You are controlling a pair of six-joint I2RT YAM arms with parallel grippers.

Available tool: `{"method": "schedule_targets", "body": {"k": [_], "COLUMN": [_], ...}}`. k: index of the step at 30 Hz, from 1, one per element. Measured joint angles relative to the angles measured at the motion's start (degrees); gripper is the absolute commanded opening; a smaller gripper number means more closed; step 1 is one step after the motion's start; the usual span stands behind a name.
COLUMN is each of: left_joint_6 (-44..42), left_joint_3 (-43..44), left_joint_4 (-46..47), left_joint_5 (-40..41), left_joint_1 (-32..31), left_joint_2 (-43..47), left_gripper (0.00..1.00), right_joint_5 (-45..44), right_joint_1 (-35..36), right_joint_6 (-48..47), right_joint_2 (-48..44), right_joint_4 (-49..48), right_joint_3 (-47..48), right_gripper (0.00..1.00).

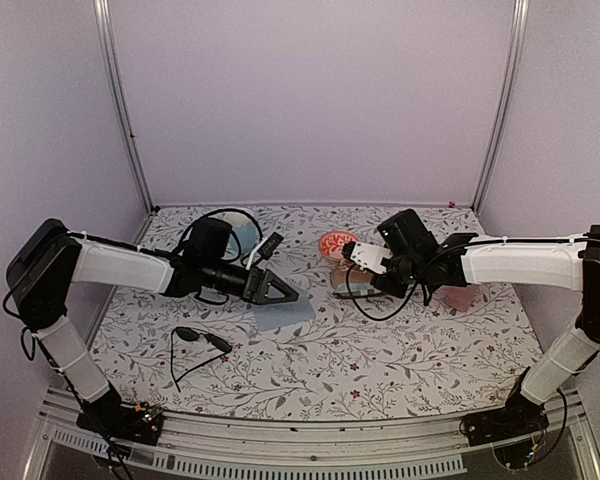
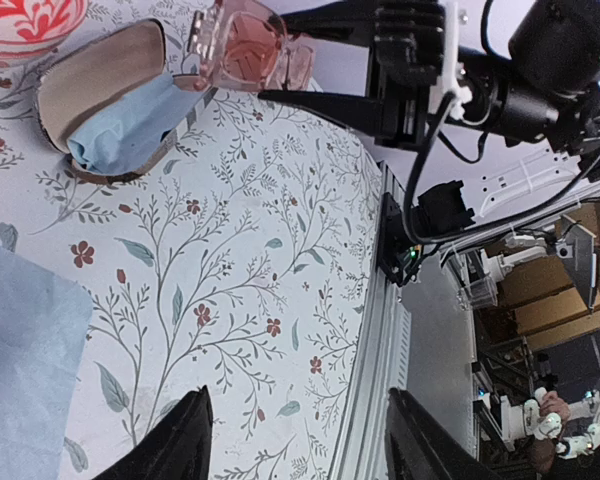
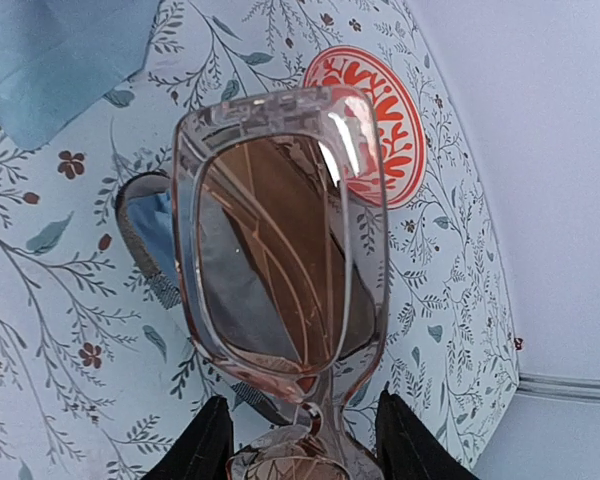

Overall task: Organize the sunglasses
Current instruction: Pass from the left arm to the right, then place the sunglasses in the sunglasses case.

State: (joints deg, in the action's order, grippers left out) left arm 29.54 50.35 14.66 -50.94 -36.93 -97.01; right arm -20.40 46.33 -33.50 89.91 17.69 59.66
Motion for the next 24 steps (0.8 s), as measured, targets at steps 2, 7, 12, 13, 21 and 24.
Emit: {"method": "schedule_targets", "body": {"k": [2,7,12,13,21,24], "left_joint_6": [-0.26,-0.59,-0.59,-0.59,-0.59,-0.57], "left_joint_3": [-0.07,-0.24,-0.33,-0.33,-0.37,-0.39], "left_joint_4": [-0.33,-0.55,-0.57,-0.59,-0.63,-0.63], "left_joint_5": [0.66,1.62,2.01,2.1,2.21,2.21], "left_joint_1": [0.0,0.09,0.09,0.09,0.09,0.09], "left_joint_2": [0.0,0.0,0.0,0.0,0.0,0.0], "left_gripper": [0.6,0.59,0.59,0.59,0.59,0.59], "right_joint_5": [0.42,2.93,5.35,6.01,9.38,10.62], "right_joint_1": [-2.05,-6.56,-9.99,-10.54,-11.26,-11.26], "right_joint_6": [-3.74,-12.09,-18.6,-19.85,-25.57,-26.05], "right_joint_2": [1.14,5.68,10.45,11.41,14.75,14.97], "right_joint_4": [-1.46,-3.69,-5.01,-5.18,-5.31,-4.63], "right_joint_3": [0.2,2.73,6.82,7.87,11.67,11.96], "right_gripper": [0.22,0.22,0.2,0.2,0.2,0.2]}}
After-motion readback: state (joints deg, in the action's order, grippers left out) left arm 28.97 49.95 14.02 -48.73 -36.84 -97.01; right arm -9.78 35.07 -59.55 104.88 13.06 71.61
